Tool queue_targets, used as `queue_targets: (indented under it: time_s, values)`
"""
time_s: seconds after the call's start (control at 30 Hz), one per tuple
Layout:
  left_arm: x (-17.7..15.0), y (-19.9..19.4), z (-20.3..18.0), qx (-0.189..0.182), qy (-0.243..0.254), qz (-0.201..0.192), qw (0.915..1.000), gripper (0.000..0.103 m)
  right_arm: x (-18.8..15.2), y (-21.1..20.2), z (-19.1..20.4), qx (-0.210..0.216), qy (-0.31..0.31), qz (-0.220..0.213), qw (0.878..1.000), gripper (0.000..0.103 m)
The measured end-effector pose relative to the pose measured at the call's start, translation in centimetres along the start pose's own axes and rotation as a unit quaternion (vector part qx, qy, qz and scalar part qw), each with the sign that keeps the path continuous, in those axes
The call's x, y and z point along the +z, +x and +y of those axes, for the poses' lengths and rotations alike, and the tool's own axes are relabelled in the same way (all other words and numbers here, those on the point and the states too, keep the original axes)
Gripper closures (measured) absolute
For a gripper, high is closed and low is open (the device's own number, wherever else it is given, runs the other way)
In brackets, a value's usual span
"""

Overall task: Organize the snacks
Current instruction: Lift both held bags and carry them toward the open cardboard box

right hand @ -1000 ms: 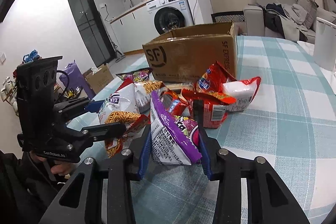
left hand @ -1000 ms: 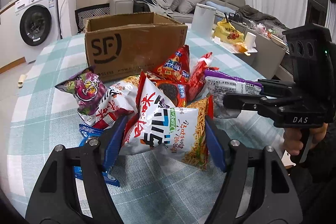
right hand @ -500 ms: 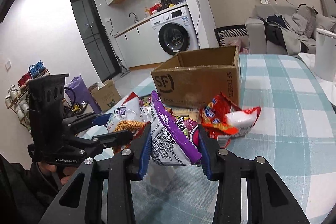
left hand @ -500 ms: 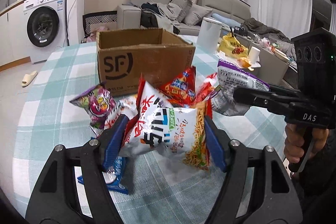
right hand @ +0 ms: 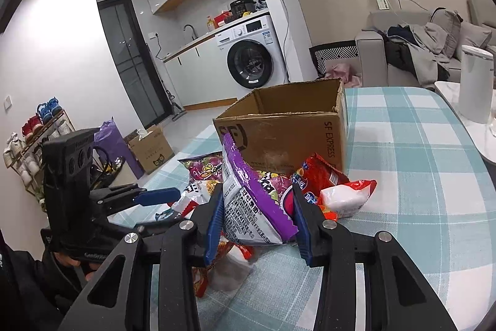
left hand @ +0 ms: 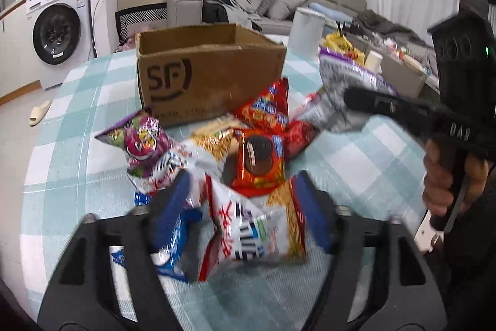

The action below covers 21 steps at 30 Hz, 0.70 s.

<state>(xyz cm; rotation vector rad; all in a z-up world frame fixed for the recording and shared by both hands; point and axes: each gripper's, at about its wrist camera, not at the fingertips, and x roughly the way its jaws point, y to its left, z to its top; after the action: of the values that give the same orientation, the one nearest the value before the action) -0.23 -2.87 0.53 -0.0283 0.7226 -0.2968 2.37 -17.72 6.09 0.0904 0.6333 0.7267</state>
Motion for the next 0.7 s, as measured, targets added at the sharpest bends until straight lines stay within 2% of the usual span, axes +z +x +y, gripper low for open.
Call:
queue_targets:
  time_s: [0.07,0.3,0.43,0.5,0.7]
  values:
    - [-0.6,0.3,-0.4,0.003,0.01,0.011,0.9999,0.023,-0.1,0.0,0.0,0.002,0.001,0.0,1.0,0.062]
    - [-1.7,1.2,-1.5,0.0,0.035,0.034,0.9988,0.023,-0.2,-0.1,0.2,0.006,0.0,-0.002,1.0,0.062]
    - [-2.5,2.5,-1.4,-0.004,0.031,0.062,0.9976,0.023,-0.3,-0.1,0.1,0.007,0.001,-0.003,1.0,0.062]
    - [-3.0,3.3,-1.4,-0.003,0.029,0.076,0.9966,0.034,-0.3,0.0,0.0,0.008,0.003,-0.002,1.0,0.062]
    - [-3.1,3.1,-1.8,-0.023,0.026,0.066,0.9972,0.044,-0.4,0.2,0.0,0.009,0.004,0.001,1.0,0.062]
